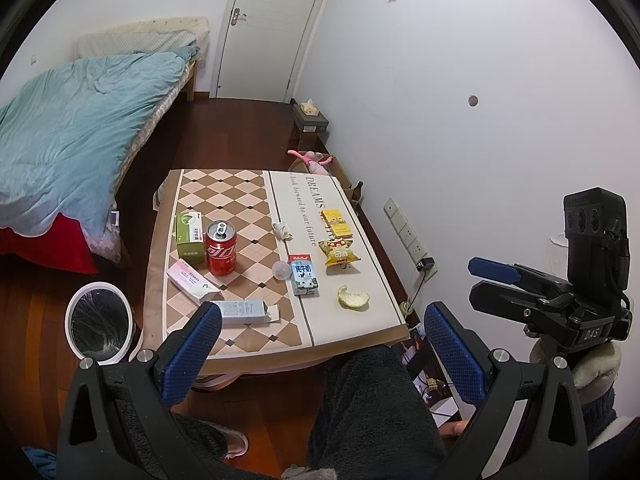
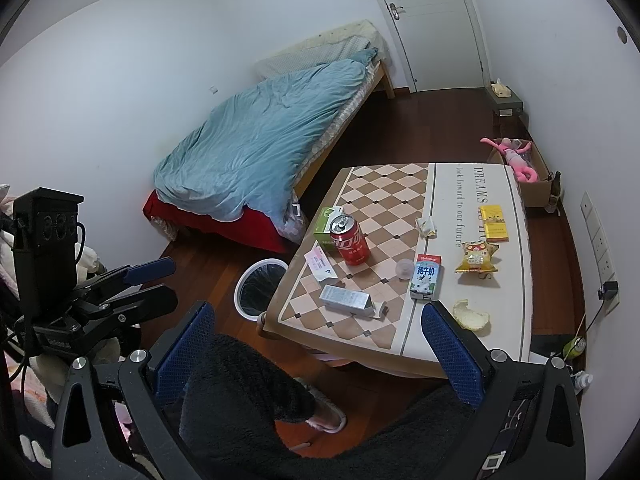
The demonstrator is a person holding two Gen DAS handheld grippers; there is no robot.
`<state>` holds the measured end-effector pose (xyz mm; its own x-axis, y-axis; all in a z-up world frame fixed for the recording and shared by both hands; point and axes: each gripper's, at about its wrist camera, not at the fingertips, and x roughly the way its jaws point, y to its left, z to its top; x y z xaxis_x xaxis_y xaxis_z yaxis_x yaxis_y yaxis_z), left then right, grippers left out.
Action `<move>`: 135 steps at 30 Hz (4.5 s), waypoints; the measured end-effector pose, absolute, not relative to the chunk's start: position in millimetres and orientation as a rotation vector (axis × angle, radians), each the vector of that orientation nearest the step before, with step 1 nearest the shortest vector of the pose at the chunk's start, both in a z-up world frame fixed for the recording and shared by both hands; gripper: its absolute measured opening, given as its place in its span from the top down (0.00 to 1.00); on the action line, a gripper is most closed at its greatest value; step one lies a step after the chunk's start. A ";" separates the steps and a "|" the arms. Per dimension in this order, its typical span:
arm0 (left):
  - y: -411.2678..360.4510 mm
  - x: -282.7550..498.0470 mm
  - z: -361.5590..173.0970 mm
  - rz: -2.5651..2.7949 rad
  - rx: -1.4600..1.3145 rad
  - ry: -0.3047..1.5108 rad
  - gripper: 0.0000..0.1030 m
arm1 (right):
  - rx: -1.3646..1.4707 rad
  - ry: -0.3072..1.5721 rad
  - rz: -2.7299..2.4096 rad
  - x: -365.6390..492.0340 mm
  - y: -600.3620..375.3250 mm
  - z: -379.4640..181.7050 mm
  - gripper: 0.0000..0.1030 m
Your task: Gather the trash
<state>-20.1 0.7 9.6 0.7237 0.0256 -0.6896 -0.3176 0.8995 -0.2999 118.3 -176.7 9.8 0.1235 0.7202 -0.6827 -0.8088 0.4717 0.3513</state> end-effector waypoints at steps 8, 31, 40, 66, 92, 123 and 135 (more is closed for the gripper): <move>-0.6 -19.4 8.5 0.191 -0.422 0.742 0.00 | -0.119 0.920 1.119 117.7 -177.3 9.2 0.00; 4.8 -20.3 5.8 0.197 -0.427 0.746 0.00 | -0.119 0.921 1.119 119.1 -176.0 6.9 0.00; 32.9 -5.4 -31.3 0.577 -0.280 0.778 0.00 | -0.106 0.924 0.942 131.3 -173.7 -18.5 0.00; 136.7 108.1 -306.5 0.697 -1.283 1.140 0.34 | -0.145 1.321 0.602 293.6 -17.2 -294.1 0.34; 109.1 126.7 -285.1 0.714 -0.668 1.245 0.64 | -0.238 1.331 0.596 231.2 -49.3 -319.3 0.38; 134.5 40.0 -178.4 0.737 -0.517 0.923 0.69 | -0.251 1.096 0.855 164.7 -26.8 -219.7 0.50; 277.0 -67.5 -143.8 0.884 -0.584 0.867 0.69 | -0.254 1.126 1.185 73.5 160.9 -199.1 0.50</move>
